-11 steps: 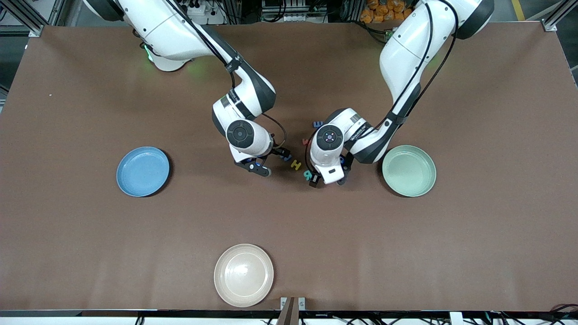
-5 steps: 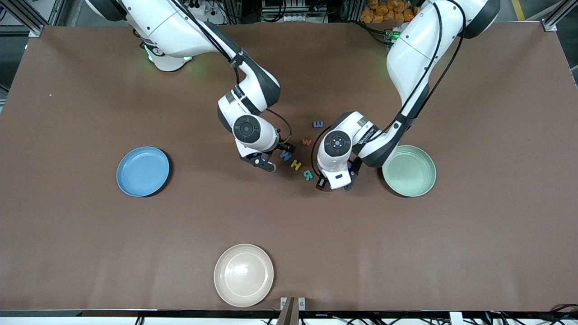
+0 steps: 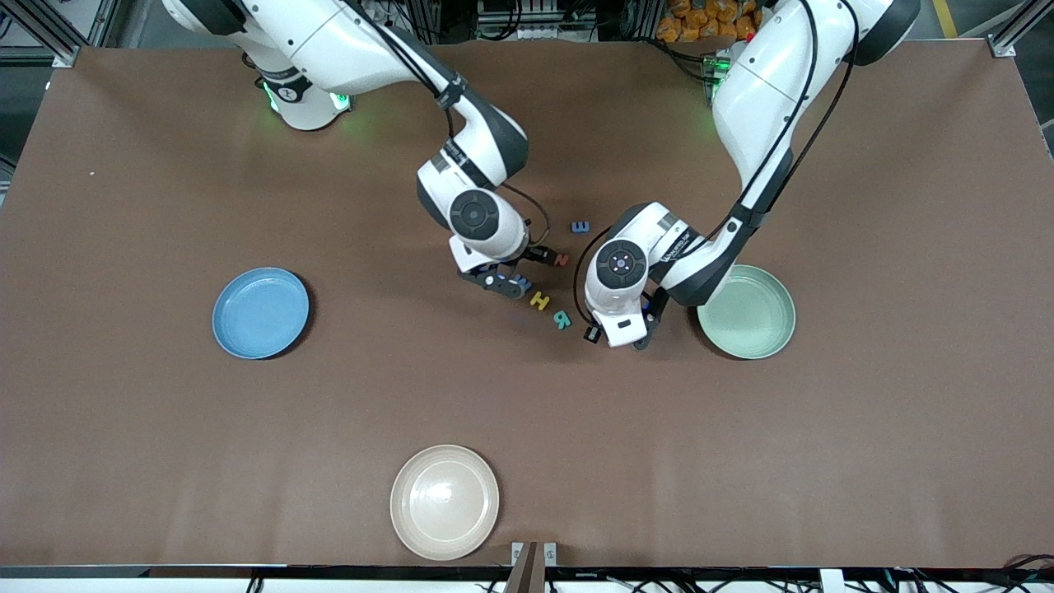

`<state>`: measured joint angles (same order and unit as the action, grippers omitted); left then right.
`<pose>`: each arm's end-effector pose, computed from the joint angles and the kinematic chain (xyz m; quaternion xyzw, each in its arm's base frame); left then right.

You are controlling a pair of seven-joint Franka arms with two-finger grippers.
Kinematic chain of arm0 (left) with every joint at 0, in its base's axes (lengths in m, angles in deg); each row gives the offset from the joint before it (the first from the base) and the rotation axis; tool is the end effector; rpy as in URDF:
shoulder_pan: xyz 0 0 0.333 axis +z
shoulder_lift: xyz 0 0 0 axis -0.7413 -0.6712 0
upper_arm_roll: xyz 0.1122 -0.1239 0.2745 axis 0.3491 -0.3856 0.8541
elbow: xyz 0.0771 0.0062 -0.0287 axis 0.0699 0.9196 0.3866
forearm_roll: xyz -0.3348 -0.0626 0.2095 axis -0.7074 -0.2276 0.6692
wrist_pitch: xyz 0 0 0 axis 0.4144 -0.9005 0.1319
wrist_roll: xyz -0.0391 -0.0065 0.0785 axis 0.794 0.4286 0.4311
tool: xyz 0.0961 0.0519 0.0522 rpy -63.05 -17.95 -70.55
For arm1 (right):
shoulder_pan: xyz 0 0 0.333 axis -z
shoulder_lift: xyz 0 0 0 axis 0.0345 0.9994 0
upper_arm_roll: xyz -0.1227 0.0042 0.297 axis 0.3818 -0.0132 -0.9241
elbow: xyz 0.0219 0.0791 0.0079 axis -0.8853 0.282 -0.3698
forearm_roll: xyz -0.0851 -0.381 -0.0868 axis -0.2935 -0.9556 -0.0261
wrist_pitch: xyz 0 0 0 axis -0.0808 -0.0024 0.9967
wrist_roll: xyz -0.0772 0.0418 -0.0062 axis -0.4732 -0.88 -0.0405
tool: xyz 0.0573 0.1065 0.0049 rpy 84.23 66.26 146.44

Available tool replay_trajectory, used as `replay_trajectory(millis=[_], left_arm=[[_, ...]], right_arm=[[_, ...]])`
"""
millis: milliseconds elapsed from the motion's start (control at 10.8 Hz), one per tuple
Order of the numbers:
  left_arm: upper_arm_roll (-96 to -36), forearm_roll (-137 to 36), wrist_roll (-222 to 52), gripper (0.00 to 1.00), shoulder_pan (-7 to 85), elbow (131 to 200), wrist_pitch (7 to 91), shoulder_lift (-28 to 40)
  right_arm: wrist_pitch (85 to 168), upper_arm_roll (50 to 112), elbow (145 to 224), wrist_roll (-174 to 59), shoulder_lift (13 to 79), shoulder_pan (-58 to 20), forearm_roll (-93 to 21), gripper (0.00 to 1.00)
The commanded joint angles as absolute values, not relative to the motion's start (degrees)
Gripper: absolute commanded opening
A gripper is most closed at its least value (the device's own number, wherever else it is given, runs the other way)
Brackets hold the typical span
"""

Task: Sort upper and lower case letters into plates
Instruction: 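Drop the Q on the green plate while the right gripper grasps the M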

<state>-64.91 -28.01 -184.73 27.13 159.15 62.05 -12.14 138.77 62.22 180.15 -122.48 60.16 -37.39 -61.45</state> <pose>0.5605 -0.3964 0.1666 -0.8501 -0.5251 0.0263 0.0316 0.4603 0.5109 0.2193 -0.9720 0.1811 0.1387 0.0570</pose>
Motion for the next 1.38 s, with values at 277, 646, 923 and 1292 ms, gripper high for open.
replay_trajectory(millis=[277,646,923,1292], left_arm=[[-65.85,-34.37,-168.46,0.36,32.89,159.87,52.19,-5.23],[-65.85,-34.28,-152.30,0.36,41.49,160.39,45.32,-2.32],[-65.76,-33.49,-145.07,0.37,46.68,162.85,45.31,-1.89],[-65.76,-32.27,-142.59,0.43,50.12,170.40,48.73,1.10]], right_arm=[[139.01,62.26,173.94,-123.79,64.46,-41.17,-70.11,0.98],[139.27,62.26,167.59,-125.29,69.56,-44.60,-78.46,0.94],[141.12,62.26,167.50,-125.20,70.97,-45.13,-82.16,0.92],[141.64,62.26,167.50,-126.24,71.59,-44.86,-83.14,0.90]])
